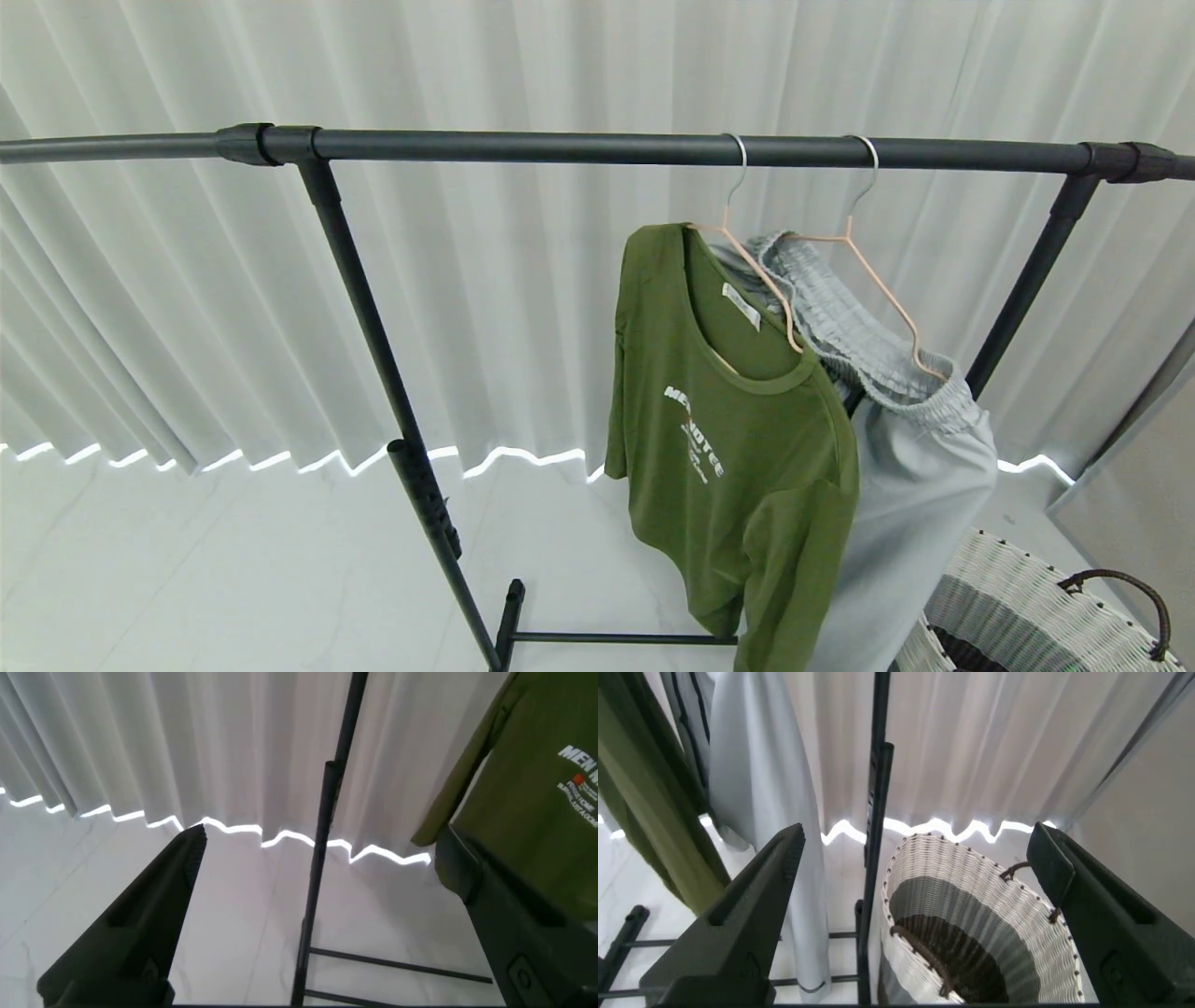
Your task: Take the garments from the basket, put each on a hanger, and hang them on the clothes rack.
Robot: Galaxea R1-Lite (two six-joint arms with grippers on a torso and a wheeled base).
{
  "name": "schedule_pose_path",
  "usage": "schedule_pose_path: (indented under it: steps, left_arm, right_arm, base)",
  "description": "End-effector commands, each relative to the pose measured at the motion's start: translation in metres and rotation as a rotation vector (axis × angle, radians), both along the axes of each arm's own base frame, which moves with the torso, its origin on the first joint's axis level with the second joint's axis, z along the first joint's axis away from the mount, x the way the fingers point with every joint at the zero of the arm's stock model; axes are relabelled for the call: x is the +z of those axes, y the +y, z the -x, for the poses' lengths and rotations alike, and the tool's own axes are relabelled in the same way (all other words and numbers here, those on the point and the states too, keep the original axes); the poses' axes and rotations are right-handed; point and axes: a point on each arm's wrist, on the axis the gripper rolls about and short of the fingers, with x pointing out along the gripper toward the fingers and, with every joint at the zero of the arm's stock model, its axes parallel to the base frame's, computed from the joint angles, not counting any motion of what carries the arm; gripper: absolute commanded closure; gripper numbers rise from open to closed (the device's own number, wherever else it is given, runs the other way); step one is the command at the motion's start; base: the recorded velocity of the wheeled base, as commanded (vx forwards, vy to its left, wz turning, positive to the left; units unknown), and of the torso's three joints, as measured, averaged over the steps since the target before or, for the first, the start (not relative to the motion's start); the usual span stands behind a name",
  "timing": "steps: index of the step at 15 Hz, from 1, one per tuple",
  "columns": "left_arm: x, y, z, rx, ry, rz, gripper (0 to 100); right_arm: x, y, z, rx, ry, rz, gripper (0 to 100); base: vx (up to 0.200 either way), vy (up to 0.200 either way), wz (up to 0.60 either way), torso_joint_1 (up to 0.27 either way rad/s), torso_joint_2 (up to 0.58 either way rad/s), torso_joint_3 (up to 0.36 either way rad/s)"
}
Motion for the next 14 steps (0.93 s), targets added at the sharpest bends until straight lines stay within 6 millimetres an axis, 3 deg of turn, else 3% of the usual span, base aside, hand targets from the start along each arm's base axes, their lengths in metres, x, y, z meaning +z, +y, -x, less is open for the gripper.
schedule_pose_path:
  steps: [1, 14]
  left_arm:
    - [-0.0002, 0.0, 0.0002, 0.0, -0.003, 0.001, 0]
    - [-0.0002, 0.0, 0.0002, 0.003, -0.003, 0.007, 0]
  right_arm:
    - [0.0, 0.0, 0.0, 0.001, 0.0, 0.001, 0]
    - [0.0, 0.0, 0.0, -0.001, 0.0, -0.004, 0]
  base:
    - [0.0, 0.0, 0.0, 0.0, 0.0, 0.0]
    - [0.0, 0.0, 0.0, 0.0, 0.0, 0.0]
